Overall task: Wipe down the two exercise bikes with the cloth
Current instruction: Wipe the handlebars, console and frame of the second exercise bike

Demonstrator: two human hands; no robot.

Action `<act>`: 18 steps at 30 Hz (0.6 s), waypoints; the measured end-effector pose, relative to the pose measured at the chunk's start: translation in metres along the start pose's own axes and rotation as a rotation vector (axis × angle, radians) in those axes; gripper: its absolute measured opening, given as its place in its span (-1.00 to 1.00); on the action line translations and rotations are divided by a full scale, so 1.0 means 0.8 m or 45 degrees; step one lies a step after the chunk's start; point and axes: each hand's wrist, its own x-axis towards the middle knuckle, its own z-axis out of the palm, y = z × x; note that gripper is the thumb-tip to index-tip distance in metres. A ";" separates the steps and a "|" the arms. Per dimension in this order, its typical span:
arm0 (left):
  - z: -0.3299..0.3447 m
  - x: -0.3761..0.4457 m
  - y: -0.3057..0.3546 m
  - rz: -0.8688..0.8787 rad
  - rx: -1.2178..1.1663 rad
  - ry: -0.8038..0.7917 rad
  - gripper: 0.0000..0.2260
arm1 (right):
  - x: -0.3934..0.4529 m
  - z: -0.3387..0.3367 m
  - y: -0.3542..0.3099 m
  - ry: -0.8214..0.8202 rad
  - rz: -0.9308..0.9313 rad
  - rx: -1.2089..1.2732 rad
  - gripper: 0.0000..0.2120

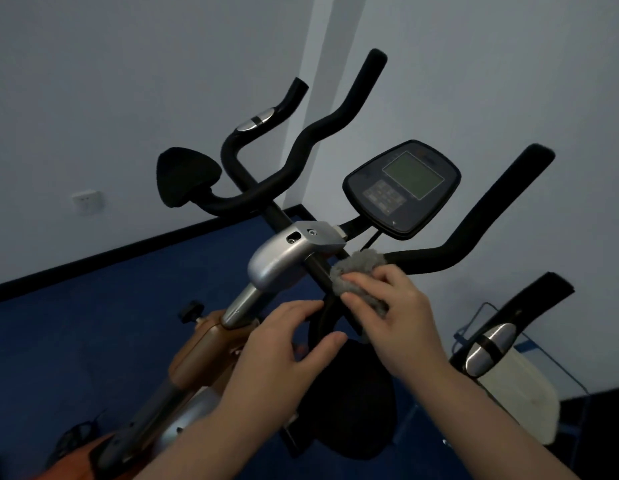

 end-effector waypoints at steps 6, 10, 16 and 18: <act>-0.012 -0.016 -0.011 0.017 -0.026 -0.015 -0.55 | -0.009 -0.005 -0.013 -0.413 0.079 0.153 -0.78; -0.018 -0.023 -0.015 -0.027 0.032 -0.052 -0.59 | 0.011 -0.024 -0.021 -0.713 0.146 0.178 -0.80; -0.038 -0.014 -0.004 -0.034 0.107 0.019 -0.60 | 0.052 -0.050 -0.040 -0.400 0.172 0.291 -0.91; -0.047 -0.006 -0.004 -0.089 -0.011 0.115 -0.60 | 0.072 -0.059 -0.051 -0.194 0.150 0.308 -0.94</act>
